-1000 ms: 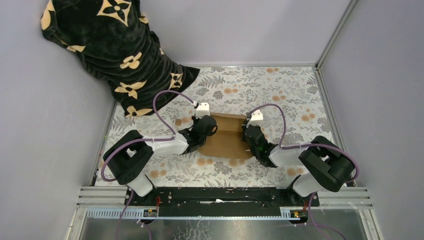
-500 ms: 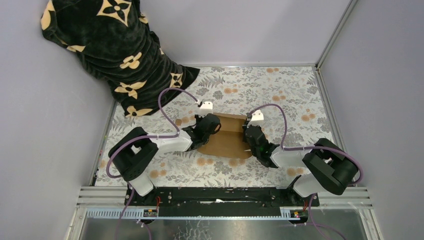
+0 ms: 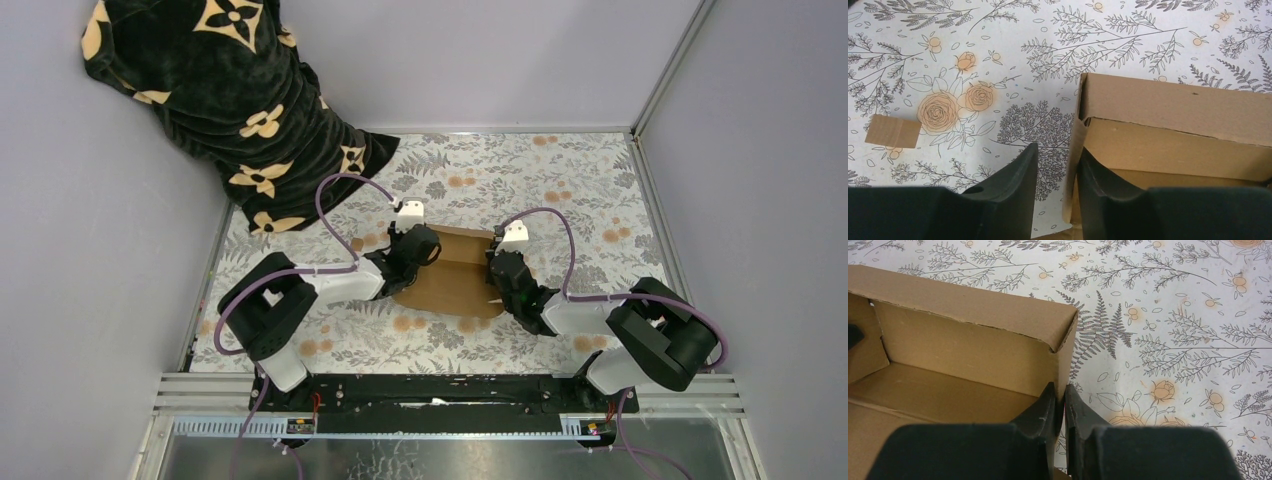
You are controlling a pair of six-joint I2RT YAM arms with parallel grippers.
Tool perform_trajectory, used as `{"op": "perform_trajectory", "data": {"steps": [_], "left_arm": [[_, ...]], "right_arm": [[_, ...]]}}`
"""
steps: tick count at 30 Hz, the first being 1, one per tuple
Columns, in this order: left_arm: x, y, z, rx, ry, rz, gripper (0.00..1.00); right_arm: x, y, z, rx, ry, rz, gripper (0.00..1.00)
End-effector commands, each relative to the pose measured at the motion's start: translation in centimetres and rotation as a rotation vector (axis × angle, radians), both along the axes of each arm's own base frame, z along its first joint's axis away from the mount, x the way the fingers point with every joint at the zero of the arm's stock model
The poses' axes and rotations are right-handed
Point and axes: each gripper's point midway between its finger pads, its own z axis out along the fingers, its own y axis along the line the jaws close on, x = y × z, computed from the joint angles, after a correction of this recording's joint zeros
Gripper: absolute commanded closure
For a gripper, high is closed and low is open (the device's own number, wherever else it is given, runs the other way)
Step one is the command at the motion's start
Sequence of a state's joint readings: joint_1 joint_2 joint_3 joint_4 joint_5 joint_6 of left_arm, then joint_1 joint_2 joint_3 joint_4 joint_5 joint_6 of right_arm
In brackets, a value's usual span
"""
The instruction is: Fold the paper box
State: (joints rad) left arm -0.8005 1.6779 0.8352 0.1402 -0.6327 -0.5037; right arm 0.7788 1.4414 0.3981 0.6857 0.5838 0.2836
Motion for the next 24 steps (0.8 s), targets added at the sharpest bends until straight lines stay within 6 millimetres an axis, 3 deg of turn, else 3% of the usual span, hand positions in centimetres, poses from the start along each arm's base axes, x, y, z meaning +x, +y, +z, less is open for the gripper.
{"op": "perform_trajectory", "data": {"steps": [1, 5, 13, 24], "left_arm": [[1.1, 3.4, 0.4, 0.071, -0.036, 0.106, 0.59], [0.8, 3.6, 0.9, 0.055, -0.039, 0.105, 0.54], [0.2, 3.3, 3.6, -0.043, -0.067, 0.064, 0.44], [-0.4, 0.9, 8.1, -0.186, -0.048, -0.105, 0.38]], "right_arm": [[-0.3, -0.8, -0.1, -0.034, 0.005, -0.016, 0.98], [-0.3, -0.8, 0.2, -0.036, 0.007, -0.016, 0.98], [-0.5, -0.6, 0.9, -0.048, 0.034, -0.004, 0.98], [-0.7, 0.9, 2.6, -0.105, 0.158, 0.061, 0.98]]}}
